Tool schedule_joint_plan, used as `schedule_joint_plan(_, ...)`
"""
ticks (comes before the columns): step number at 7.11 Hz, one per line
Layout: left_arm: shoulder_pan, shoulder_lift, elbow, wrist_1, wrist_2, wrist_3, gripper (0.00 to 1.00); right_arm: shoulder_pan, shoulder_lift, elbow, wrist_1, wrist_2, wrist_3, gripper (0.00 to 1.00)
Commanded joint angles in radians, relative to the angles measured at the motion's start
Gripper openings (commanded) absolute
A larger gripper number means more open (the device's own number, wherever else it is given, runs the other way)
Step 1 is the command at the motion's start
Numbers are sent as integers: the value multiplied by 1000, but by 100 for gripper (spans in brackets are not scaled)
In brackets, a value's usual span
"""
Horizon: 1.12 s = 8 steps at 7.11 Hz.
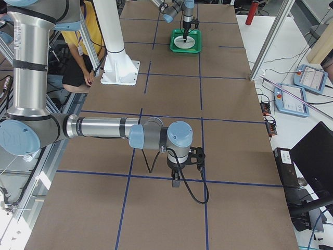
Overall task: Place fork
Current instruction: 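Lower the left gripper and grasp the white fork's handle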
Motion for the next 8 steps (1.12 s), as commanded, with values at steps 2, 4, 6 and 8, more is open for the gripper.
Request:
schedule_joint_plan(2,0,9,0,2,0,-1,0,0,0,0,0,0,0,100)
schedule_joint_plan(4,-8,9,-30,3,-5,3,0,0,0,0,0,0,0,100)
schedule_joint_plan(6,-72,28,-71,23,-15,11,0,0,0,0,0,0,0,100)
schedule_joint_plan(8,-133,61,-60,85,-51,14,0,0,0,0,0,0,0,100)
